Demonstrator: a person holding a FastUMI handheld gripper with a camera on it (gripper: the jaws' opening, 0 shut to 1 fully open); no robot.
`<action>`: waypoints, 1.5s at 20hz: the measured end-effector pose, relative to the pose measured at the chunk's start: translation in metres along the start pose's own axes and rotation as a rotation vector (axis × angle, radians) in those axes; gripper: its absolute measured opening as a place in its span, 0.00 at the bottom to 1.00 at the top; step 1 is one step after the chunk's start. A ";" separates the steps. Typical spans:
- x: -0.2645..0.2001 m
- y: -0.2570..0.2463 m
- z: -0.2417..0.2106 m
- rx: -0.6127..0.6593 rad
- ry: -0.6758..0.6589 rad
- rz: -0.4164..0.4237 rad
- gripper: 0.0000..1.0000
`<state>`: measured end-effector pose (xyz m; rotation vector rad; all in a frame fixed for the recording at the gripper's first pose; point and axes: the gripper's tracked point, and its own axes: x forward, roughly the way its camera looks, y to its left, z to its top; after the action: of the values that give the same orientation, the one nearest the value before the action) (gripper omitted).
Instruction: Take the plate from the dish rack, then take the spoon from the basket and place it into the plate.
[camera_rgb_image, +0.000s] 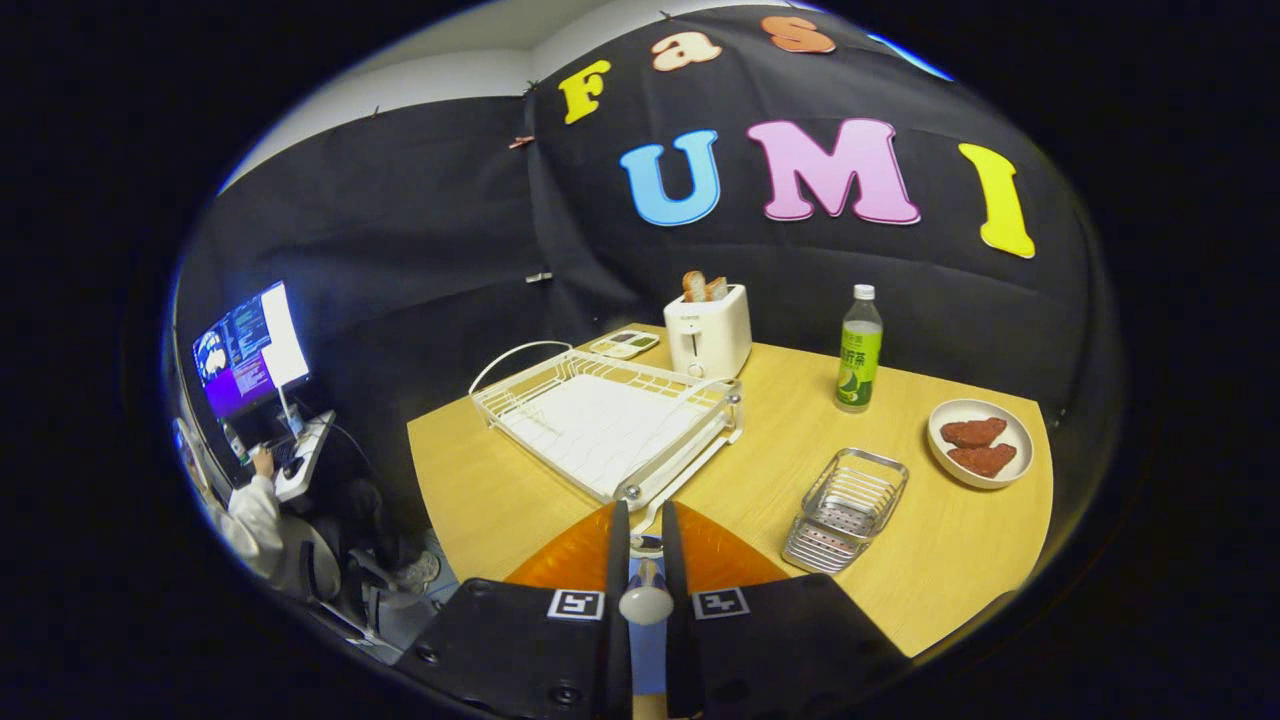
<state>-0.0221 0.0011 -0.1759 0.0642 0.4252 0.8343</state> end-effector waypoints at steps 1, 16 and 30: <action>0.005 0.005 -0.006 -0.015 0.008 0.013 0.17; 0.022 0.015 -0.090 -0.108 0.191 0.061 0.21; -0.005 -0.006 -0.018 -0.041 0.051 -0.030 0.98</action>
<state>-0.0278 -0.0089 -0.1917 -0.0016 0.4562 0.8160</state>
